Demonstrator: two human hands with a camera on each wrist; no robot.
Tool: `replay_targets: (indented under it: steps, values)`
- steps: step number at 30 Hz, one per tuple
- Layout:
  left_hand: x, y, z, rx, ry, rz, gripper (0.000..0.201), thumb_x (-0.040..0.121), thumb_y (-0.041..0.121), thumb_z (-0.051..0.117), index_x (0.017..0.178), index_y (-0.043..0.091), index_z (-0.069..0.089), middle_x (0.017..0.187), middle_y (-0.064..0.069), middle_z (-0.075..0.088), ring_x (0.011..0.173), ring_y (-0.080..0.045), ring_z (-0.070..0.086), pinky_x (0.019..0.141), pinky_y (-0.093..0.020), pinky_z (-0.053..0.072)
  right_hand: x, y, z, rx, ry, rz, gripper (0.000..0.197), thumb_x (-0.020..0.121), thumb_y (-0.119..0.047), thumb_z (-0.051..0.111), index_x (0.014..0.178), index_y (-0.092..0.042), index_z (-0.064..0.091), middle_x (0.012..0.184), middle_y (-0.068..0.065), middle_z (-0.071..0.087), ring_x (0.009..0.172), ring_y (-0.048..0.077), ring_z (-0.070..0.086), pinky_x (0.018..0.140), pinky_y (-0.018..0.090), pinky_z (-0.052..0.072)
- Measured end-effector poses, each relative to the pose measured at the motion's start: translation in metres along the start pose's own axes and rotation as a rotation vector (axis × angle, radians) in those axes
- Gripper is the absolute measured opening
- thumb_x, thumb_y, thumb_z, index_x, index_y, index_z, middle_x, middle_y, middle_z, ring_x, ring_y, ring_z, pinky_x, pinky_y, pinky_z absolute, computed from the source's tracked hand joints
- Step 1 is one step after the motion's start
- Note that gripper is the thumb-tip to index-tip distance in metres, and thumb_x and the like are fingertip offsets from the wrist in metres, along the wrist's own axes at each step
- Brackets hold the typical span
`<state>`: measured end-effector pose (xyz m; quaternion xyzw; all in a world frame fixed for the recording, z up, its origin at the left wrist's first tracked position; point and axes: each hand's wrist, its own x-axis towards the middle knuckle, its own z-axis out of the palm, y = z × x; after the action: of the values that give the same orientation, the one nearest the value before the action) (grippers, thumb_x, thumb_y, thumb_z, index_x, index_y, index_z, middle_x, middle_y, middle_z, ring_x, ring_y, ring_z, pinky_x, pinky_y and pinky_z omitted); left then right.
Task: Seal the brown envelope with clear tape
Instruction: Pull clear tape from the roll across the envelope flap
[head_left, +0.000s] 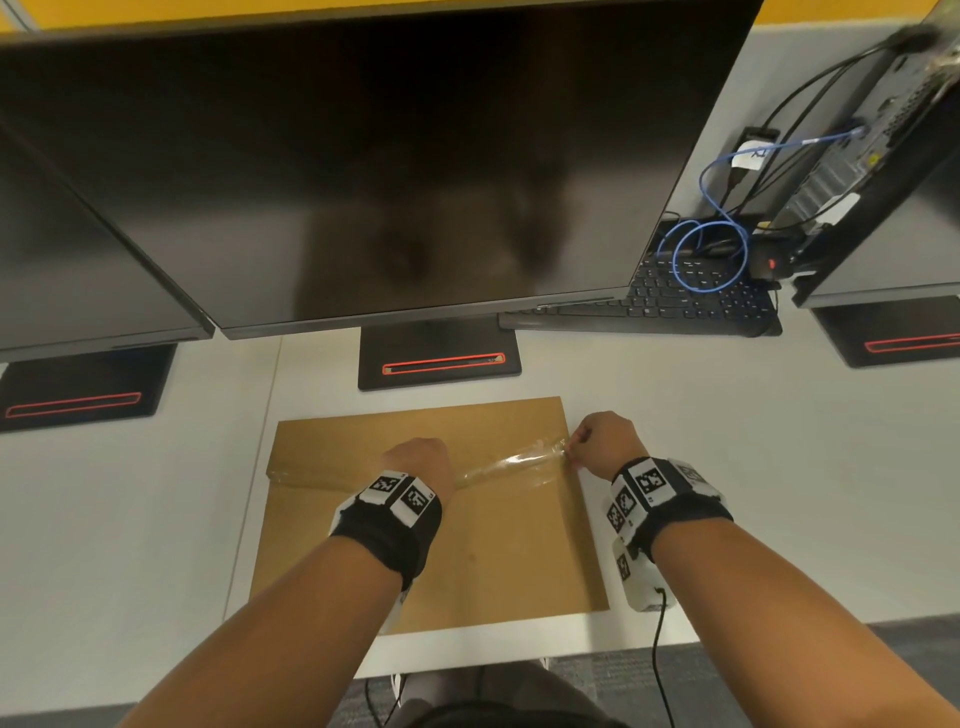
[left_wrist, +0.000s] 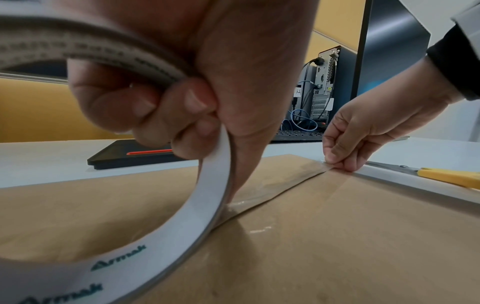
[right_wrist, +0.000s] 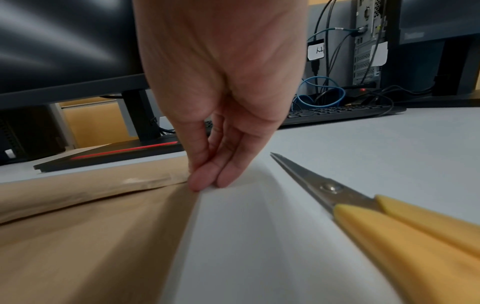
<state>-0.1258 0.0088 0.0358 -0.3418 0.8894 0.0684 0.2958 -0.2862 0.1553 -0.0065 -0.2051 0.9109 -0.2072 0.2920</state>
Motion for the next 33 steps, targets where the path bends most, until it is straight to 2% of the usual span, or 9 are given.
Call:
replay_targets:
  steps: [8, 11, 15, 18, 21, 24, 28, 30, 33]
  values:
    - [0.005, 0.006, 0.001, 0.010, -0.022, -0.010, 0.023, 0.090, 0.009, 0.049, 0.106, 0.008, 0.065, 0.111, -0.007, 0.066, 0.100, -0.024, 0.065, 0.082, -0.032, 0.050, 0.002, 0.000, 0.004, -0.047, 0.013, -0.004, 0.013, 0.082, -0.008, 0.056, 0.083, -0.002, 0.068, 0.089, 0.013, 0.070, 0.085, 0.024, 0.065, 0.073, 0.031, 0.054]
    - [0.009, 0.006, 0.002, 0.001, -0.036, -0.013, 0.022, 0.092, 0.012, 0.048, 0.106, 0.009, 0.065, 0.109, -0.006, 0.066, 0.099, -0.023, 0.064, 0.079, -0.031, 0.049, 0.003, -0.001, 0.006, -0.079, 0.017, -0.012, 0.015, 0.083, -0.008, 0.055, 0.086, -0.001, 0.068, 0.092, 0.014, 0.071, 0.089, 0.027, 0.065, 0.079, 0.035, 0.055]
    - [0.013, 0.007, 0.001, -0.017, -0.050, -0.011, 0.023, 0.092, 0.028, 0.058, 0.107, 0.011, 0.065, 0.109, -0.004, 0.066, 0.098, -0.023, 0.064, 0.072, -0.031, 0.044, 0.004, -0.001, 0.009, -0.162, 0.017, -0.020, 0.018, 0.085, -0.008, 0.050, 0.093, -0.002, 0.065, 0.098, 0.016, 0.069, 0.097, 0.030, 0.062, 0.086, 0.039, 0.052]
    - [0.014, 0.009, 0.002, -0.003, -0.054, -0.011, 0.022, 0.092, 0.023, 0.056, 0.108, 0.010, 0.064, 0.110, -0.005, 0.066, 0.099, -0.023, 0.064, 0.072, -0.031, 0.044, 0.004, -0.002, 0.013, -0.162, 0.059, -0.011, 0.017, 0.085, -0.005, 0.044, 0.095, -0.005, 0.058, 0.101, 0.014, 0.066, 0.097, 0.029, 0.059, 0.091, 0.037, 0.048]
    - [0.014, 0.009, 0.002, 0.005, -0.055, -0.011, 0.022, 0.092, 0.020, 0.055, 0.109, 0.009, 0.064, 0.111, -0.006, 0.065, 0.100, -0.023, 0.064, 0.076, -0.031, 0.047, -0.004, -0.012, 0.019, -0.201, 0.116, -0.063, 0.017, 0.088, -0.002, 0.043, 0.101, -0.005, 0.054, 0.104, 0.011, 0.056, 0.096, 0.029, 0.058, 0.085, 0.036, 0.046]
    - [0.015, 0.008, 0.002, -0.008, -0.062, -0.010, 0.020, 0.091, 0.015, 0.054, 0.107, 0.008, 0.064, 0.111, -0.006, 0.065, 0.099, -0.023, 0.064, 0.077, -0.031, 0.047, -0.021, -0.025, 0.035, -0.201, 0.089, -0.163, 0.022, 0.084, 0.003, 0.045, 0.101, -0.006, 0.055, 0.107, 0.012, 0.049, 0.091, 0.031, 0.057, 0.076, 0.036, 0.048]
    - [0.016, 0.007, 0.004, -0.045, -0.056, 0.003, 0.020, 0.091, 0.024, 0.059, 0.104, 0.010, 0.065, 0.108, -0.006, 0.066, 0.096, -0.024, 0.064, 0.071, -0.030, 0.043, -0.040, -0.035, 0.068, -0.120, -0.016, -0.354, 0.021, 0.083, 0.003, 0.047, 0.091, -0.009, 0.062, 0.102, 0.010, 0.056, 0.085, 0.030, 0.059, 0.079, 0.036, 0.050]
    - [0.015, 0.006, 0.004, -0.052, -0.051, 0.007, 0.021, 0.091, 0.026, 0.060, 0.103, 0.009, 0.066, 0.108, -0.006, 0.067, 0.095, -0.024, 0.064, 0.070, -0.030, 0.043, -0.044, -0.040, 0.077, -0.075, -0.036, -0.393, 0.019, 0.084, 0.003, 0.048, 0.091, -0.005, 0.064, 0.101, 0.011, 0.058, 0.083, 0.028, 0.059, 0.075, 0.029, 0.047]
    - [0.014, 0.006, 0.004, -0.046, -0.036, 0.018, 0.019, 0.092, 0.019, 0.056, 0.104, 0.009, 0.066, 0.110, -0.008, 0.067, 0.097, -0.024, 0.064, 0.073, -0.030, 0.045, -0.043, -0.045, 0.083, 0.007, -0.005, -0.426, 0.016, 0.086, -0.002, 0.050, 0.090, -0.002, 0.066, 0.097, 0.014, 0.061, 0.083, 0.027, 0.059, 0.074, 0.028, 0.044]
